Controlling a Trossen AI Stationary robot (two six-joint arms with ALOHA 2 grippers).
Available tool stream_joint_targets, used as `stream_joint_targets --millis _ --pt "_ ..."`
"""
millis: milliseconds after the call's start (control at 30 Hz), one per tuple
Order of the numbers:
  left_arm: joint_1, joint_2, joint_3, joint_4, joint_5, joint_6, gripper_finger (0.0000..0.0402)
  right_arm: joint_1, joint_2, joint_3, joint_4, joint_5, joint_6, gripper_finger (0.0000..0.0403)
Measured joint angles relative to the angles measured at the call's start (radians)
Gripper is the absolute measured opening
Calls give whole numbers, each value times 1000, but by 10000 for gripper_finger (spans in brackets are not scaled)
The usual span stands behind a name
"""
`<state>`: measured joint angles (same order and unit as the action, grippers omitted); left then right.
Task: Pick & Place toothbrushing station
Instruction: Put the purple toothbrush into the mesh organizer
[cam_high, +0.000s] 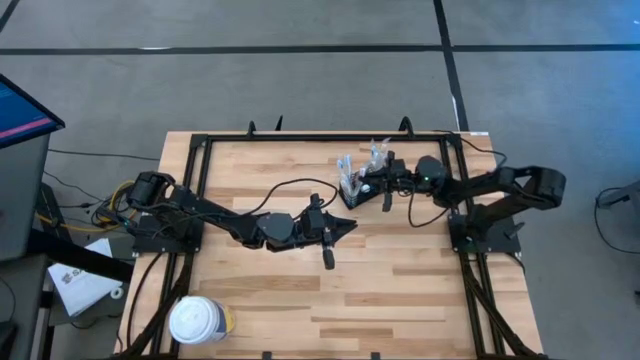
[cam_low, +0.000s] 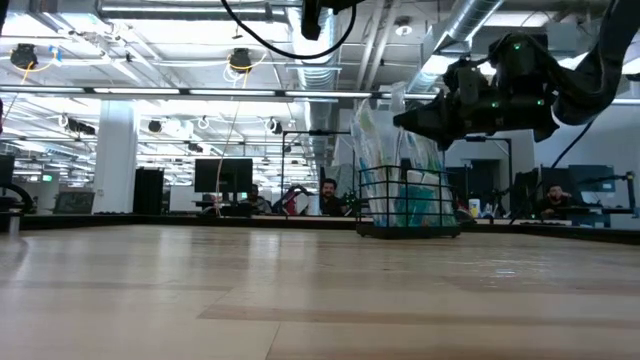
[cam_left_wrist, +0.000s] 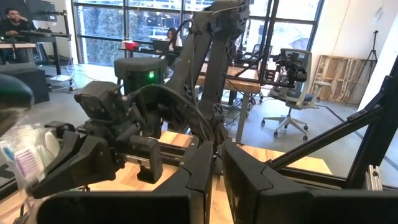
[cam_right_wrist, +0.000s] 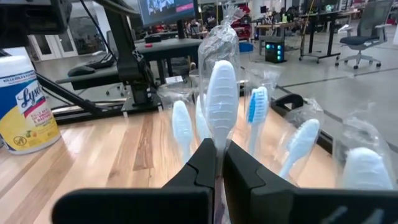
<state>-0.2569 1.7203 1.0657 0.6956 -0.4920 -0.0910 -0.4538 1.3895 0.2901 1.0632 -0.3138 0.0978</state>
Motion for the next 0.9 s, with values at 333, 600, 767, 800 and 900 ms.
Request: stream_joint_targets --millis 333,600,767,800,900 --pt "0 0 0 0 0 0 30 2 24 0 25 -1 8 3" --pt "0 0 0 0 0 0 30 2 24 0 -8 -1 8 6" --pt "0 0 0 0 0 0 30 2 24 0 -8 -2 8 27" --pt "0 0 0 0 0 -1 30 2 24 0 -8 -3 8 34" --pt "0 0 0 0 0 -1 30 2 24 0 -8 -3 8 53"
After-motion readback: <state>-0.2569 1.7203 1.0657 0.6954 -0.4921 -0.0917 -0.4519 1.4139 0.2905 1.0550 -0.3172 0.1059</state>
